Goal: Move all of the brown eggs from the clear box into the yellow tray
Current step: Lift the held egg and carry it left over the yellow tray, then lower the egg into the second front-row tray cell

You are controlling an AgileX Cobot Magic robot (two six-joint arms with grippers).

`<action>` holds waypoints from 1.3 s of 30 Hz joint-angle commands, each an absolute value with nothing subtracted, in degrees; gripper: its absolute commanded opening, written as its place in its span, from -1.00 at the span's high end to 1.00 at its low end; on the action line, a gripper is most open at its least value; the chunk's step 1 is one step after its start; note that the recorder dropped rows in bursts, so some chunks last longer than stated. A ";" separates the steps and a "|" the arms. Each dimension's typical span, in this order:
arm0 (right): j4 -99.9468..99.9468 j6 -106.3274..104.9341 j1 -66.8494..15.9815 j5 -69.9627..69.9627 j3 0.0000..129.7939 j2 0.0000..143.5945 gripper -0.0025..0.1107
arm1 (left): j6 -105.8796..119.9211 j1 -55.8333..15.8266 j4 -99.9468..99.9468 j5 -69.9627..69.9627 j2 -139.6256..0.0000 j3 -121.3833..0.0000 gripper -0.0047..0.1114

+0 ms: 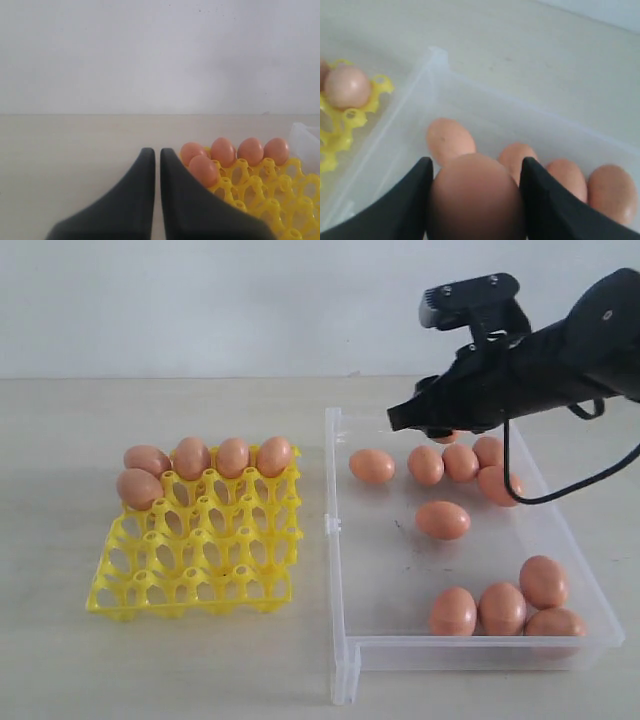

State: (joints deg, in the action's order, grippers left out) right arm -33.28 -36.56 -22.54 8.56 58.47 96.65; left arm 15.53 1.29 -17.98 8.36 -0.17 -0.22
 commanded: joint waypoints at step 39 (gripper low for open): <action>45.41 40.11 -36.53 -53.17 79.13 133.32 0.96 | 15.55 1.40 -18.28 7.53 0.00 0.00 0.85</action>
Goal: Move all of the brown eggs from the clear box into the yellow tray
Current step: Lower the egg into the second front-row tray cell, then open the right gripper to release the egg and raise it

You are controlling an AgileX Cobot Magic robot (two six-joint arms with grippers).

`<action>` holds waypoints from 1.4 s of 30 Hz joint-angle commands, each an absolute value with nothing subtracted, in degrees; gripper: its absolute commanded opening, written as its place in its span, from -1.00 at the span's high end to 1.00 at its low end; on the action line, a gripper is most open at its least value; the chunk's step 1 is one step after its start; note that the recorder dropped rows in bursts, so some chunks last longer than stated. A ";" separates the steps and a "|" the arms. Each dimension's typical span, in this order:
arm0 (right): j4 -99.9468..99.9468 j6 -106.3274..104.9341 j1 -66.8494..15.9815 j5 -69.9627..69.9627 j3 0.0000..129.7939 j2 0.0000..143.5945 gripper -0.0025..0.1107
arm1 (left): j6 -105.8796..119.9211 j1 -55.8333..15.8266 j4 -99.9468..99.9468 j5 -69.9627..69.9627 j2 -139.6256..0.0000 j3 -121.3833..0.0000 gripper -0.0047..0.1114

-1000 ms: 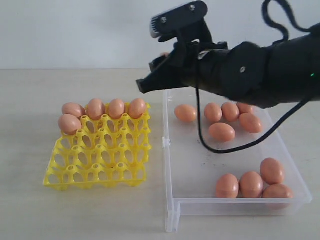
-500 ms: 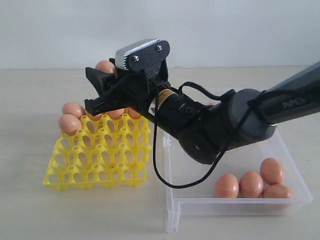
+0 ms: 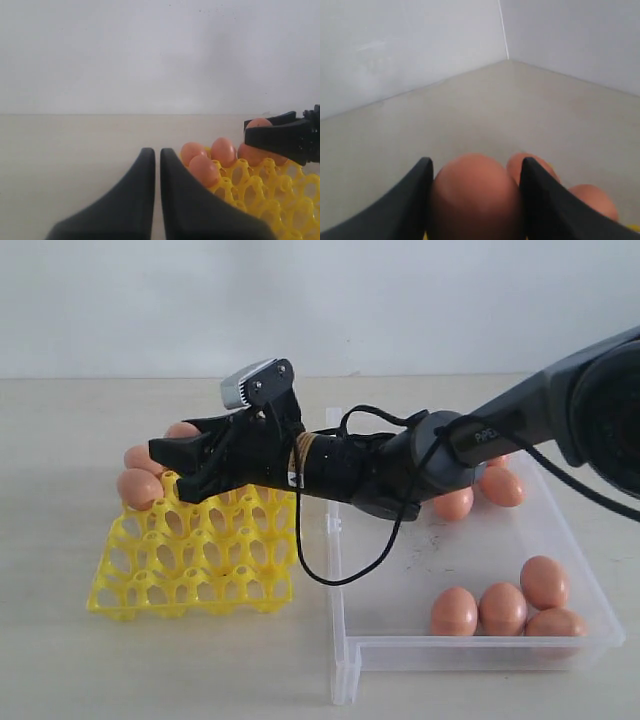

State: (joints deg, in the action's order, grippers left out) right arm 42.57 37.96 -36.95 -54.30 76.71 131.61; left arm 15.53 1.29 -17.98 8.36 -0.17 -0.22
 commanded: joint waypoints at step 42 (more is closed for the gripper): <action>48.94 48.07 -36.53 -48.24 87.47 137.53 -0.14 | 15.55 1.40 -18.28 7.53 0.00 0.00 0.85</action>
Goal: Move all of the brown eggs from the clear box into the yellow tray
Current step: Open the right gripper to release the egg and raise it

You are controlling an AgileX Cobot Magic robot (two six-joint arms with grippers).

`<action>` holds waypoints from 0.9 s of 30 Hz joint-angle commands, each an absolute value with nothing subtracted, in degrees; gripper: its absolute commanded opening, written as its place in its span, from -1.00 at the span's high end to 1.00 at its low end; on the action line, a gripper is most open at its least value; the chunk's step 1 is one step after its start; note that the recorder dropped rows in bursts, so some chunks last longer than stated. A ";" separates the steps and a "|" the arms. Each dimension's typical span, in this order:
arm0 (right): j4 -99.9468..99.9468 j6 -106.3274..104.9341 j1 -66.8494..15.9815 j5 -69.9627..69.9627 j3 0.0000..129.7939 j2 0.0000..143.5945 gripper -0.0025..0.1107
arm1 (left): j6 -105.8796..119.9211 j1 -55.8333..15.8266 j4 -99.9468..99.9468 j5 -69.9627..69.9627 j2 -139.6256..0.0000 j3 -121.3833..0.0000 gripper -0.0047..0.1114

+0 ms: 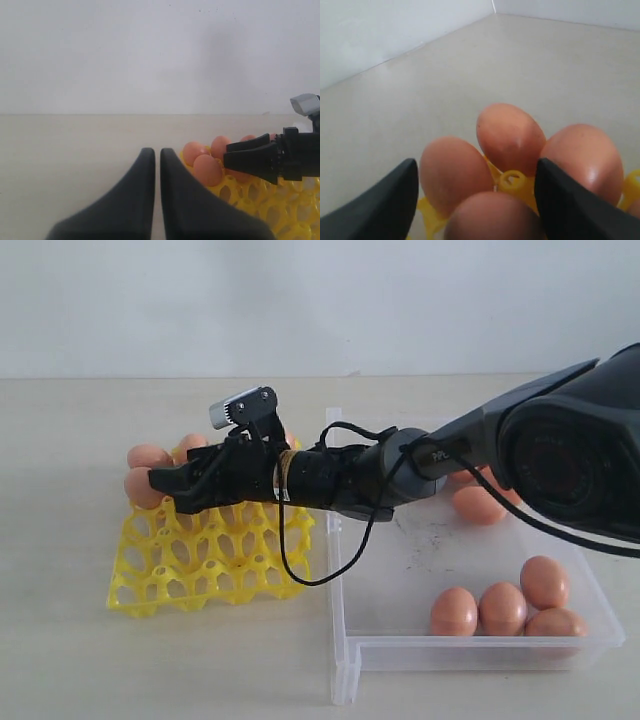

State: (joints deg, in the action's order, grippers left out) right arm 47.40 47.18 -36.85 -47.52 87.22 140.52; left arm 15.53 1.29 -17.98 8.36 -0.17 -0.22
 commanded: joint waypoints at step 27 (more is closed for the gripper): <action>99.95 98.80 -27.14 -16.49 73.74 102.43 0.96 | 15.55 1.40 -18.28 7.53 0.00 0.00 0.85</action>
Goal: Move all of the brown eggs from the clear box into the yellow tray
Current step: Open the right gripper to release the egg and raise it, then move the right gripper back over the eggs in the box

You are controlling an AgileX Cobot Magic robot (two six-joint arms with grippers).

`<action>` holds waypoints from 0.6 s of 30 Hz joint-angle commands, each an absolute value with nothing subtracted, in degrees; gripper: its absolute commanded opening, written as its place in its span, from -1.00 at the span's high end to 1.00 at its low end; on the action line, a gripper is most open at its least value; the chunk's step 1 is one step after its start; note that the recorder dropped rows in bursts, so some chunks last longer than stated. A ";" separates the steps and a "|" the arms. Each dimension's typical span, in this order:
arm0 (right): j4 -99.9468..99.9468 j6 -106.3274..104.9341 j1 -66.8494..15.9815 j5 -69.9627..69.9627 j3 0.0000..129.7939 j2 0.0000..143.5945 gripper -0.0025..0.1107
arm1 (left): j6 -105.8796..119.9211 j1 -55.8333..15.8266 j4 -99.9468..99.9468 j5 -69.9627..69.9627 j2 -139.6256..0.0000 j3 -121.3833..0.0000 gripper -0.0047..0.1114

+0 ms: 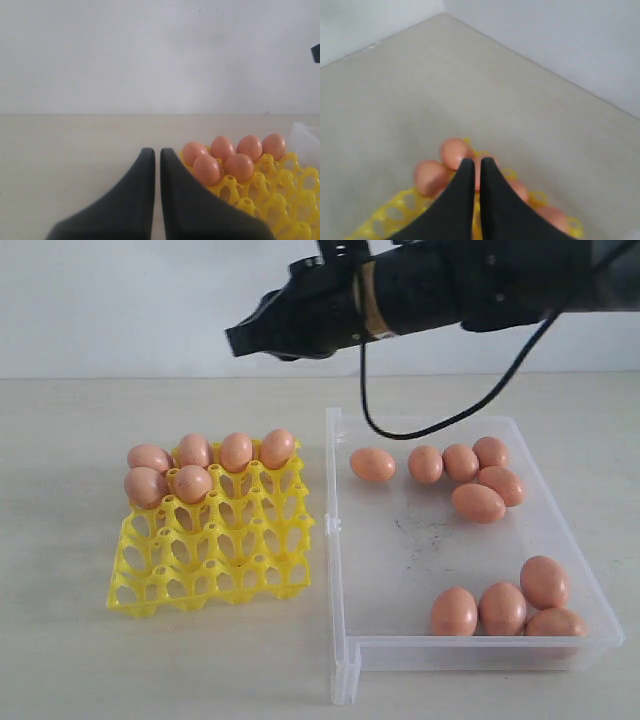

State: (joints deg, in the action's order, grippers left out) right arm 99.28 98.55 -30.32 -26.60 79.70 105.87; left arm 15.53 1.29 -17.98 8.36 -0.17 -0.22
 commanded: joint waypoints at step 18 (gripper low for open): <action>47.39 25.44 -24.91 26.09 65.14 99.51 0.96 | 15.55 1.40 -18.28 7.53 0.00 0.00 0.85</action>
State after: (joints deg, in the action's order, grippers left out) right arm 65.42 44.85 -26.25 22.50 62.77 100.12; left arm 15.53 1.29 -17.98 8.36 -0.17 -0.22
